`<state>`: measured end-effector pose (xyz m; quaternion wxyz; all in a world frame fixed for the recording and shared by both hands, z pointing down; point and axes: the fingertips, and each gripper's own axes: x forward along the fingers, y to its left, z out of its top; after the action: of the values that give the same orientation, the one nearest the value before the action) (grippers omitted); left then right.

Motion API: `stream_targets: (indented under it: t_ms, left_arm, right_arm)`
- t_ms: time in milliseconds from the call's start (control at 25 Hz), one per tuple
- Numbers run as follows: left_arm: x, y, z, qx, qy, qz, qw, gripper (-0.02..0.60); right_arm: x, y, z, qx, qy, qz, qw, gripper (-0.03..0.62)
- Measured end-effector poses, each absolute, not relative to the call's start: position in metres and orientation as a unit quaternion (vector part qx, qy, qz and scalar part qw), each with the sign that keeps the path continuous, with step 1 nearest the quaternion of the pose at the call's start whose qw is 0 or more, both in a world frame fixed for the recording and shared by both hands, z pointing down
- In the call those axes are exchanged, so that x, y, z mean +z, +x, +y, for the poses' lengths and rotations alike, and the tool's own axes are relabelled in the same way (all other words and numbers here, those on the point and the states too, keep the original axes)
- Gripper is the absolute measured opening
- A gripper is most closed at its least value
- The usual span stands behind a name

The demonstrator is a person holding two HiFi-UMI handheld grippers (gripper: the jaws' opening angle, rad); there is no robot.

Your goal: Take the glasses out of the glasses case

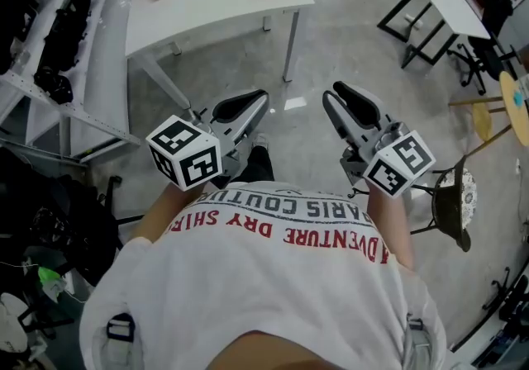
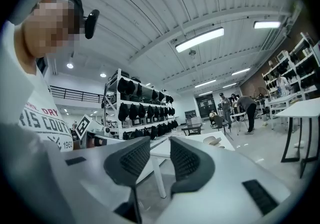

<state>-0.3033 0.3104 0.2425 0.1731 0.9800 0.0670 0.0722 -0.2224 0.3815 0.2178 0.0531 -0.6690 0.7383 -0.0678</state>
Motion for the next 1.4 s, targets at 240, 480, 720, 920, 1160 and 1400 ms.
stream_targets:
  t_ms: [240,480,720,920,1160,1400]
  left_arm:
    - [0.257,-0.283,0.290,0.080,0.977,0.072,0.182,0.035]
    - [0.262,-0.257,0.252,0.084,0.977,0.065,0.187,0.035]
    - [0.264,-0.216,0.200,0.089,0.973,0.063,0.204,0.035]
    - [0.269,-0.173,0.149,0.099,0.969,0.058,0.217,0.035]
    - [0.282,-0.128,0.086,0.118,0.964,0.052,0.231,0.035]
    - [0.289,-0.094,0.027,0.125,0.963,0.046,0.235,0.035]
  right_arm:
    - [0.234,-0.202,0.361,-0.080,-0.677,0.730,0.046,0.196]
    - [0.237,-0.173,0.325,-0.078,-0.676,0.732,0.028,0.261]
    - [0.235,-0.131,0.275,-0.087,-0.682,0.726,0.021,0.297]
    - [0.235,-0.085,0.228,-0.099,-0.685,0.721,0.030,0.319]
    - [0.245,-0.034,0.163,-0.124,-0.683,0.719,0.032,0.328]
    - [0.257,0.002,0.106,-0.134,-0.681,0.720,0.018,0.328]
